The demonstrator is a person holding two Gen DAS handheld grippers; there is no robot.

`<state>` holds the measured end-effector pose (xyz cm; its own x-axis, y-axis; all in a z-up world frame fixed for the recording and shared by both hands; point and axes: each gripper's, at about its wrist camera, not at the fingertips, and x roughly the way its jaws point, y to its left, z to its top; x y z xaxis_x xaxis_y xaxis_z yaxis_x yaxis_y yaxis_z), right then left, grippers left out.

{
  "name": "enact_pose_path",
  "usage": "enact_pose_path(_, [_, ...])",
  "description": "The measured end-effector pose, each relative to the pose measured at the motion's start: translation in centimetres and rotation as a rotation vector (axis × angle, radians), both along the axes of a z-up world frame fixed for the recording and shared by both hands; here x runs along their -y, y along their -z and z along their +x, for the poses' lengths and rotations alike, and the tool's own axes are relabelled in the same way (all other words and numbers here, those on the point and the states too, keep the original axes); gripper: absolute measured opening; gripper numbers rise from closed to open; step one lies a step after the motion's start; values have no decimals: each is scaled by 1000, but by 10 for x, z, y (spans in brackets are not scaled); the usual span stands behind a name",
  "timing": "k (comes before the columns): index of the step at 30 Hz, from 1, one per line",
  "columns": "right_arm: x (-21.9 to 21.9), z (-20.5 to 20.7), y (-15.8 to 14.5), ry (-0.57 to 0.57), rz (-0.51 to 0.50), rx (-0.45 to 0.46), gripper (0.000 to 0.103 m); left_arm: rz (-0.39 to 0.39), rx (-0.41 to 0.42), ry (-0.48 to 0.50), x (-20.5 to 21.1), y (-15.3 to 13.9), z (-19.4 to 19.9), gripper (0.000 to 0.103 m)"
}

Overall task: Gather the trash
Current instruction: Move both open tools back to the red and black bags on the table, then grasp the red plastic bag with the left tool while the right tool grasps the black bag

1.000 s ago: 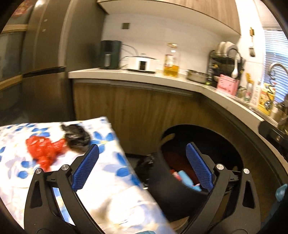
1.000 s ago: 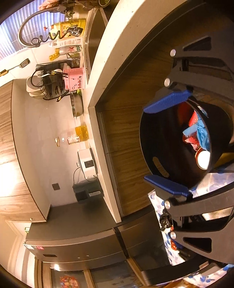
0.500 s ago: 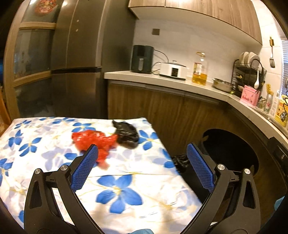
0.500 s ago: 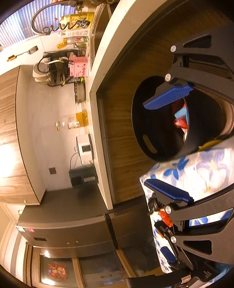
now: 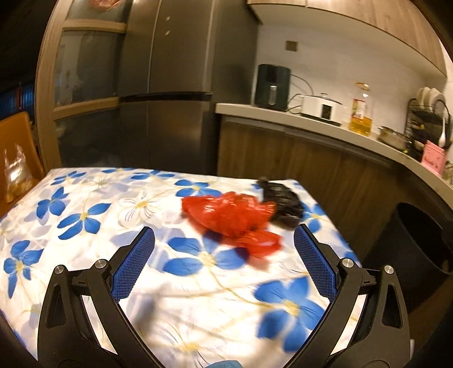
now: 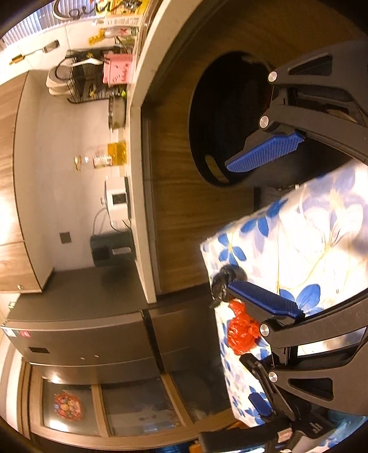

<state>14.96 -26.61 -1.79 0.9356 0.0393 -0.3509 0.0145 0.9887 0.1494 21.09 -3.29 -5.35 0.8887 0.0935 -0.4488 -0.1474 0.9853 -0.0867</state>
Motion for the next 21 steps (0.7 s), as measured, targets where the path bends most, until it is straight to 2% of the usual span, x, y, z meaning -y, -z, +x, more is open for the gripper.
enact_pose_path(5, [-20,28,12,-23,-12,-20,78,-32,-26,-11,-12,10,34,97])
enact_pose_path(10, [-38,60,22,-48,-29,-33,78,-91,-113,5,-17,23,68,97])
enact_pose_path(12, [-46,74,26,-59,-39,-42,78,-118,-139,8,-20,27,76,92])
enact_pose_path(14, [-53,86,30,-69,-42,-48,78,-152,-186,18,-24,34,86,71])
enact_pose_path(15, [-57,94,32,-72,-43,-52,78,-169,-208,22,-27,38,90,65])
enact_pose_path(17, [-65,104,34,-82,-48,-51,77,-198,-230,37,-30,44,94,43])
enact_pose_path(18, [-70,108,36,-87,-53,-53,77,-208,-238,42,-31,47,95,36])
enact_pose_path(20, [-79,120,37,-99,-65,-56,77,-227,-257,38,-34,53,98,11])
enact_pose_path(21, [-80,126,38,-104,-67,-61,77,-233,-257,36,-36,54,98,7])
